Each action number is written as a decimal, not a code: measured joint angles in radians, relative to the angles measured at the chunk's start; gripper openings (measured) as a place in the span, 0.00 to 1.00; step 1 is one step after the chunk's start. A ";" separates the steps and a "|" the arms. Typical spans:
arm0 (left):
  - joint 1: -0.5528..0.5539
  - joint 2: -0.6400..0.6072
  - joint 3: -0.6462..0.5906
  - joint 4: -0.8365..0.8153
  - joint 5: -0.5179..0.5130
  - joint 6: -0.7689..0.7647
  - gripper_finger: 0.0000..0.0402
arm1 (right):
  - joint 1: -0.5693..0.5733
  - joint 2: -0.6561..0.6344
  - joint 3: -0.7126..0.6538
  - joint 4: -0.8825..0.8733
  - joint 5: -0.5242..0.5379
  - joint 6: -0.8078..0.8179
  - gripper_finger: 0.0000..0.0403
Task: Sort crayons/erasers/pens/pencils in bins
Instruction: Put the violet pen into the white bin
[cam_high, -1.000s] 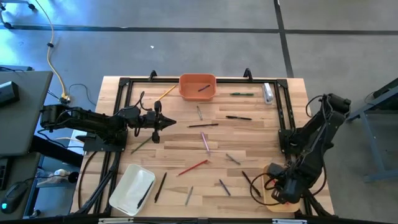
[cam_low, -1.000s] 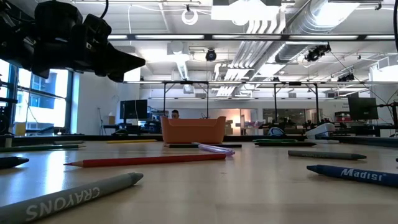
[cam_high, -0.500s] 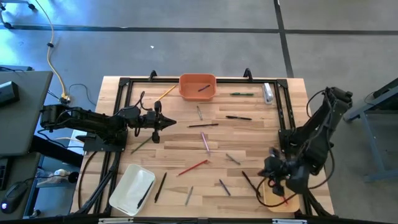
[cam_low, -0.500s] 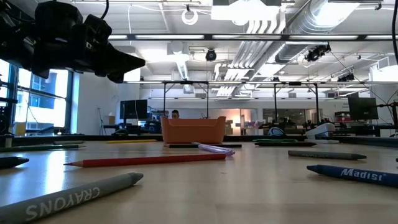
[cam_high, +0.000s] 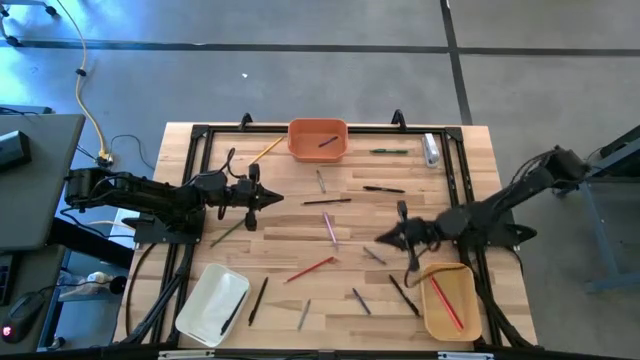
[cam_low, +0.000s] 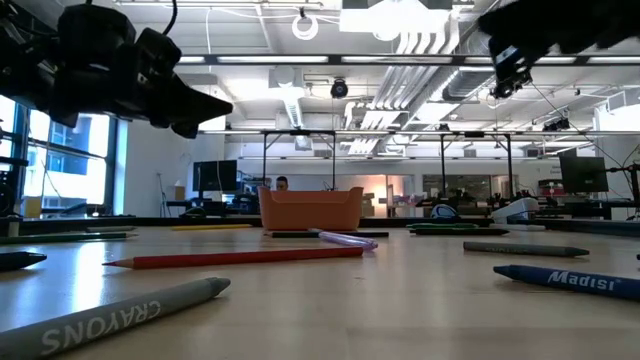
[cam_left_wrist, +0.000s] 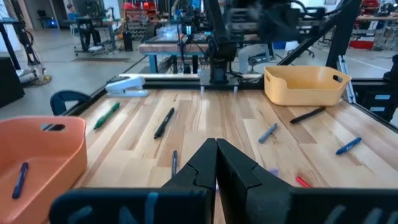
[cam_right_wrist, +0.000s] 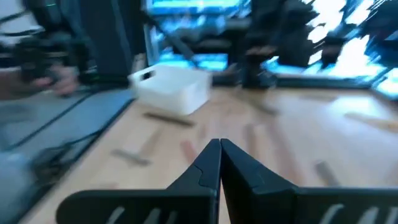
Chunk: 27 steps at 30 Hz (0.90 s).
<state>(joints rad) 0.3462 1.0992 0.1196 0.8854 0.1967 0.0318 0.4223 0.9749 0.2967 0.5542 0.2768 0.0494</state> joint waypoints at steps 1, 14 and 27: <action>0.000 0.000 0.000 -0.009 -0.007 -0.010 0.00 | -0.036 0.006 -0.027 0.054 -0.005 -0.028 0.00; -0.009 0.000 0.186 -0.497 -0.082 -0.073 0.00 | -0.305 0.034 -0.090 0.182 -0.043 -0.076 0.00; -0.136 0.000 0.503 -1.343 -0.245 -0.110 0.00 | -0.429 0.034 -0.090 0.184 -0.042 -0.103 0.00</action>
<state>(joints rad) 0.2098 1.0992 0.6224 -0.4581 -0.0479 -0.0783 -0.0071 1.0088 0.2062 0.7380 0.2348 -0.0532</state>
